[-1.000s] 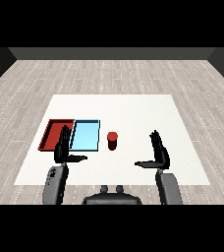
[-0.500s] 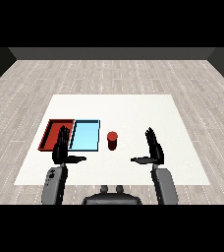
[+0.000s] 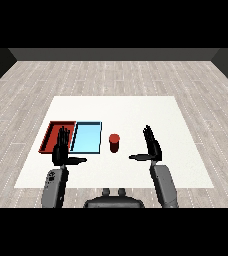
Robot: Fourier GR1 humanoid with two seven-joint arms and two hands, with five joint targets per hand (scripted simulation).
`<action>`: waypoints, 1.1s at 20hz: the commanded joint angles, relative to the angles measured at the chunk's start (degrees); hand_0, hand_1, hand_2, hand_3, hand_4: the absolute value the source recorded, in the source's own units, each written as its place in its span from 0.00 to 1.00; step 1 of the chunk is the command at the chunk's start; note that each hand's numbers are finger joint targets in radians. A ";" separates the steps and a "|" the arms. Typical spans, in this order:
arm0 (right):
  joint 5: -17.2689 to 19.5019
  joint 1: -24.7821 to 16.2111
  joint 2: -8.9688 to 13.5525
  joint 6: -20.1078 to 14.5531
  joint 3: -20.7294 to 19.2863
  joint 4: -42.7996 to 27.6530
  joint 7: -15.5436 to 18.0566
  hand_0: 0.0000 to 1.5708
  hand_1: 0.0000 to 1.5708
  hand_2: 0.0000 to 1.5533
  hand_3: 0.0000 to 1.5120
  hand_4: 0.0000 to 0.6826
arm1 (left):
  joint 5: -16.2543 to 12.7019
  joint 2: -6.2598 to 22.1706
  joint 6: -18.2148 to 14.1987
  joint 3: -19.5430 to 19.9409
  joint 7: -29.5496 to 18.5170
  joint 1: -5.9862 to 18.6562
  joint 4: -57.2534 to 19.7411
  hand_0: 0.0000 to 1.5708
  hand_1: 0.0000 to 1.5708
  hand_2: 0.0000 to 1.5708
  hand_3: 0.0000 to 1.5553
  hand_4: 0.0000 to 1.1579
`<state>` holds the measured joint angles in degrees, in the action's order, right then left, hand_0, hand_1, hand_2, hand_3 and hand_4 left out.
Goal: Pick the red can and put it in the red box
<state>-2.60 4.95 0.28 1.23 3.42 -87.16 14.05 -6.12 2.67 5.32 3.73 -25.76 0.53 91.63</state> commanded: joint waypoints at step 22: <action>-20.67 12.63 -0.28 -10.66 15.98 29.50 17.18 0.00 0.00 0.00 0.00 0.00 | -2.61 2.22 1.97 3.21 -0.80 0.38 -0.68 0.00 0.00 0.00 0.00 0.00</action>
<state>-19.72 15.99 0.00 -8.72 16.20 -62.90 25.97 -5.92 2.68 4.87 4.00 -25.80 0.16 92.06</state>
